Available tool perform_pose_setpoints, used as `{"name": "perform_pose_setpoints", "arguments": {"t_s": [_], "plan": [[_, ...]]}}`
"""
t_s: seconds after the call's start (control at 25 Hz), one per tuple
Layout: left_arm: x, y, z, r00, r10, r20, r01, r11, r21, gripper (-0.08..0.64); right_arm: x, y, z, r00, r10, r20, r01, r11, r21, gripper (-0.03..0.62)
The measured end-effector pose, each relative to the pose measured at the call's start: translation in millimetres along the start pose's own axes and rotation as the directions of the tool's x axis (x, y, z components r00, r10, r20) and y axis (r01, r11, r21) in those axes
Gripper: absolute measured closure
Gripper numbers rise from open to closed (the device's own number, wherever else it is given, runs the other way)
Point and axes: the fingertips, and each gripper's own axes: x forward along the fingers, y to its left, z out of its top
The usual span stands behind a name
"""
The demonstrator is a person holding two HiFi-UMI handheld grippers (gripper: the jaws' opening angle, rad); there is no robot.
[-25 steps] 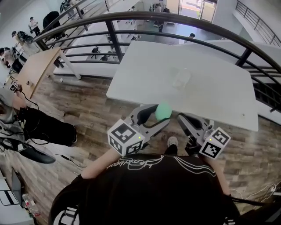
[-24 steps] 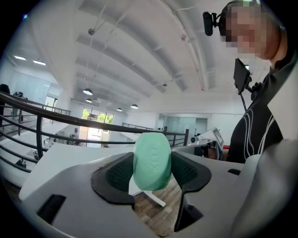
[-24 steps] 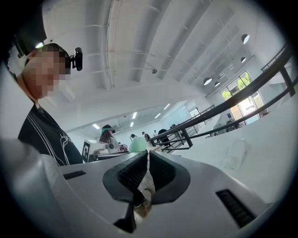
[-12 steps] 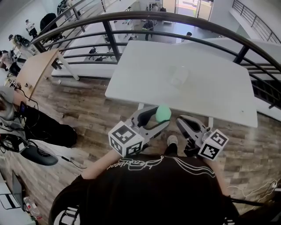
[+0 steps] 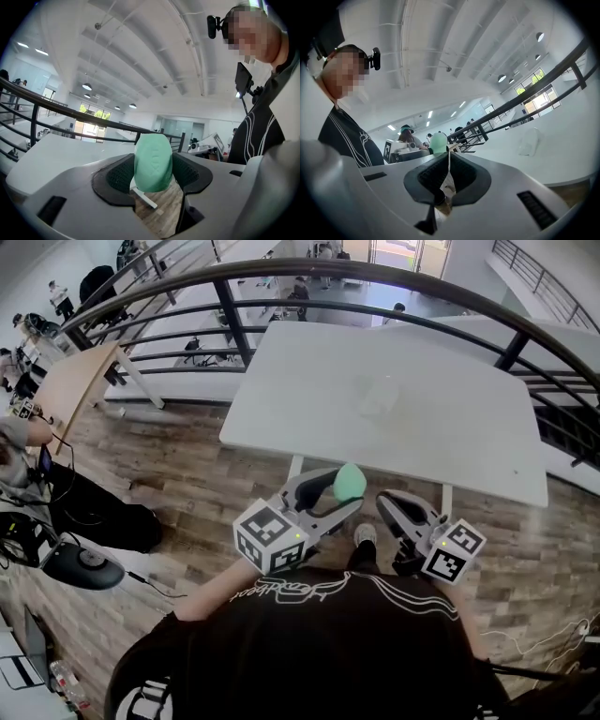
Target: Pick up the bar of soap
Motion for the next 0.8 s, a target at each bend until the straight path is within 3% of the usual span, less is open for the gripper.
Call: {"name": "perform_pose_setpoints", "arguments": {"t_s": [0.8], "plan": [[23.4, -7.5, -5.0, 0.998, -0.058, -0.026, 0.058, 0.998, -0.009, 0.298, -14.9, -13.1, 0.9, 0.999, -0.048, 0.026, 0.047, 0.998, 0.032, 0.575]]}}
